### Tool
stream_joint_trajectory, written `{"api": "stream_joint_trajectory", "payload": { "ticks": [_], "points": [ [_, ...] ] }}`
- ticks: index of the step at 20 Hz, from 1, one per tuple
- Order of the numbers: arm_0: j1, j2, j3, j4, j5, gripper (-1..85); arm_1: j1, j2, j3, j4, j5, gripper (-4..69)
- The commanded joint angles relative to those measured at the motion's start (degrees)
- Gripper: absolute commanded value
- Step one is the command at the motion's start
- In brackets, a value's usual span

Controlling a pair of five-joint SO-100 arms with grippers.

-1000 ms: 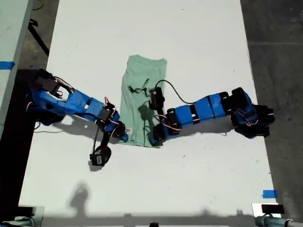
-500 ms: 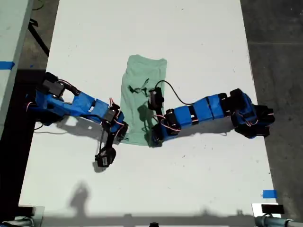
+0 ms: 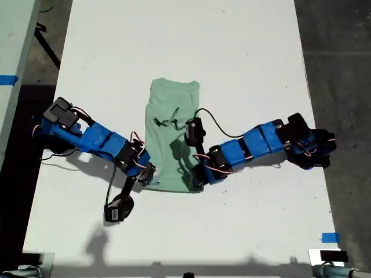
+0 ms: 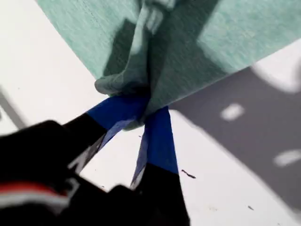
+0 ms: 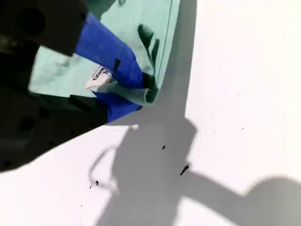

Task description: Fold t-shirt

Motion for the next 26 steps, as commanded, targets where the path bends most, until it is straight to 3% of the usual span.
{"api": "stream_joint_trajectory", "payload": {
  "ticks": [1,5,9,18,26],
  "points": [
    [4.4,1.4,-4.7,2.4,-1.8,-0.1,-4.1,5.3,-2.5,2.8,2.6,1.5],
    [7.2,1.5,-7.7,3.0,-3.7,-0.1,-6.1,5.4,-4.0,3.2,3.2,-1.3],
    [4.6,5.4,-10.9,6.9,-0.3,-0.1,-1.8,6.3,-9.7,8.3,-2.6,-1.3],
    [-17.9,14.0,-10.2,15.9,13.8,-0.1,14.1,11.6,-9.9,10.9,-16.3,-1.3],
    [-35.9,15.6,-9.8,18.5,23.1,-0.1,29.8,13.9,-9.7,9.5,-28.7,-1.3]
  ]
}}
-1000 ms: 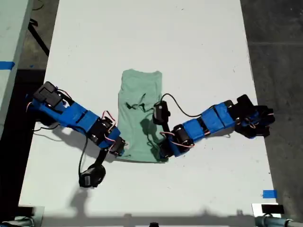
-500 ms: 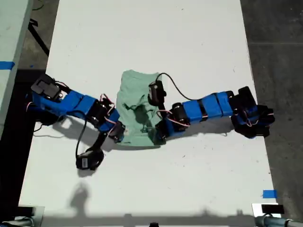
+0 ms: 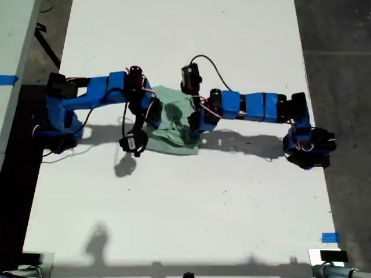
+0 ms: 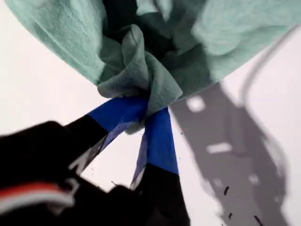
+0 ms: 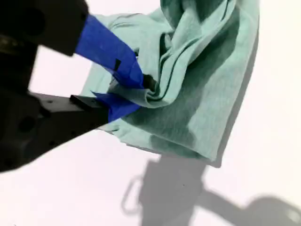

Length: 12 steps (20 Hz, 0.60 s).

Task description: Fold t-shirt

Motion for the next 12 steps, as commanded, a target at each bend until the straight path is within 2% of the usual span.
{"api": "stream_joint_trajectory", "payload": {
  "ticks": [1,5,12],
  "points": [
    [-5.0,5.4,-1.3,1.3,1.8,-0.1,5.2,9.1,-2.9,-1.1,-3.5,-1.3],
    [-8.5,5.8,-0.3,0.4,2.8,-0.1,9.8,10.5,-2.3,-3.8,-6.2,-1.3],
    [-13.0,0.1,0.0,-4.0,5.4,0.0,13.4,5.7,1.1,-9.9,-6.3,-1.3]
  ]
}}
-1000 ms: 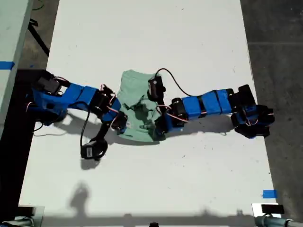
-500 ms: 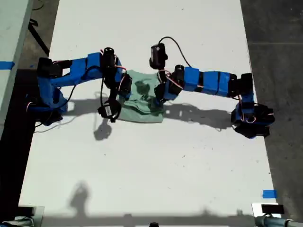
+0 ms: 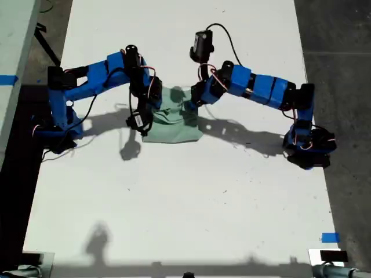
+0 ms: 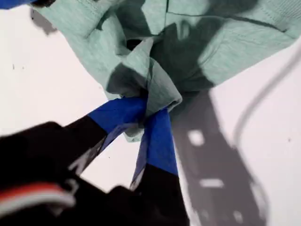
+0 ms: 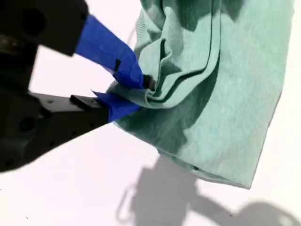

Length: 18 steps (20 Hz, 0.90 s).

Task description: Fold t-shirt

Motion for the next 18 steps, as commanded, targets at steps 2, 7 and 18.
{"api": "stream_joint_trajectory", "payload": {
  "ticks": [2,7,18],
  "points": [
    [-3.1,-0.3,-0.3,-1.8,2.2,0.2,1.8,0.2,-0.5,-3.0,-0.3,-1.5],
    [-10.4,7.6,-0.3,1.0,7.8,20.4,8.4,1.8,-3.1,6.1,0.4,26.8],
    [-26.8,50.4,25.5,-0.4,14.4,20.3,30.4,43.8,23.6,14.6,-6.4,31.4]
  ]
}}
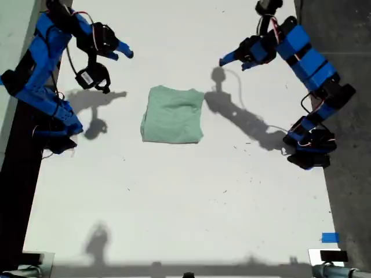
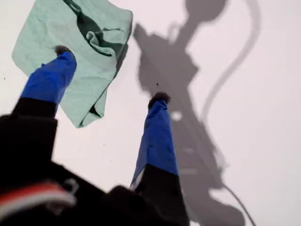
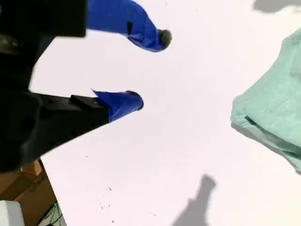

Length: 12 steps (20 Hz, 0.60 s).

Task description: Fold t-shirt

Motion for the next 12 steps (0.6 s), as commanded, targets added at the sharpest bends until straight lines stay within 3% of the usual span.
{"api": "stream_joint_trajectory", "payload": {
  "ticks": [1,6,10,12],
  "points": [
    [-0.1,15.5,10.8,-4.2,-0.1,19.9,2.7,16.9,10.5,-0.6,0.1,29.6],
    [6.4,38.3,33.7,-9.4,-6.4,15.6,-0.4,43.9,35.5,-0.8,7.7,18.1],
    [17.1,54.9,55.3,-17.5,-15.8,7.1,-13.1,68.9,55.0,-4.8,21.1,-0.3],
    [22.1,64.0,65.7,-22.0,-20.0,2.7,-20.8,75.7,62.1,-8.6,28.0,-1.1]
  ]
}}
